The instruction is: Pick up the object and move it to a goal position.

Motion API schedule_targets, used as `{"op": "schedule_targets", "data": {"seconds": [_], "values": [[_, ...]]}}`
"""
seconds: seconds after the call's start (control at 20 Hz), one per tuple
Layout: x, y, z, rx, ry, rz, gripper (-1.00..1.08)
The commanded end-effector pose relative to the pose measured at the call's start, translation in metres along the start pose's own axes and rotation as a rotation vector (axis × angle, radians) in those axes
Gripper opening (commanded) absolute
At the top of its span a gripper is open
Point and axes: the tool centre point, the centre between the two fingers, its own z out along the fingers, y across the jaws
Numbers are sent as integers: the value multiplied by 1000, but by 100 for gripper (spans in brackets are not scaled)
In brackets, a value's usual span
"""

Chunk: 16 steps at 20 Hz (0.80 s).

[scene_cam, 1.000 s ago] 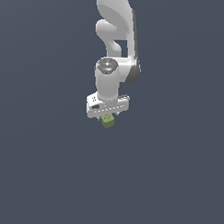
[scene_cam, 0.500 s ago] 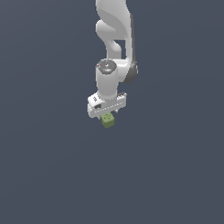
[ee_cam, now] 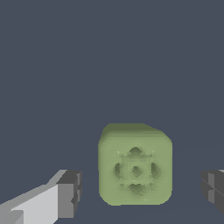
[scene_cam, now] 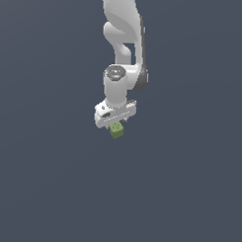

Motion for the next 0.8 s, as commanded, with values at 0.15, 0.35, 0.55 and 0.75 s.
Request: {"op": "schedule_targets", "data": {"seconds": [0.15,0.35,0.55,0.75], "values": [[-1,0,17,0,0,-1,100],[-1,-1,35,0,0,-3,100],[-1,-1,46,0,0,-4,100],[-1,-1,48,0,0,-4,-100]]}}
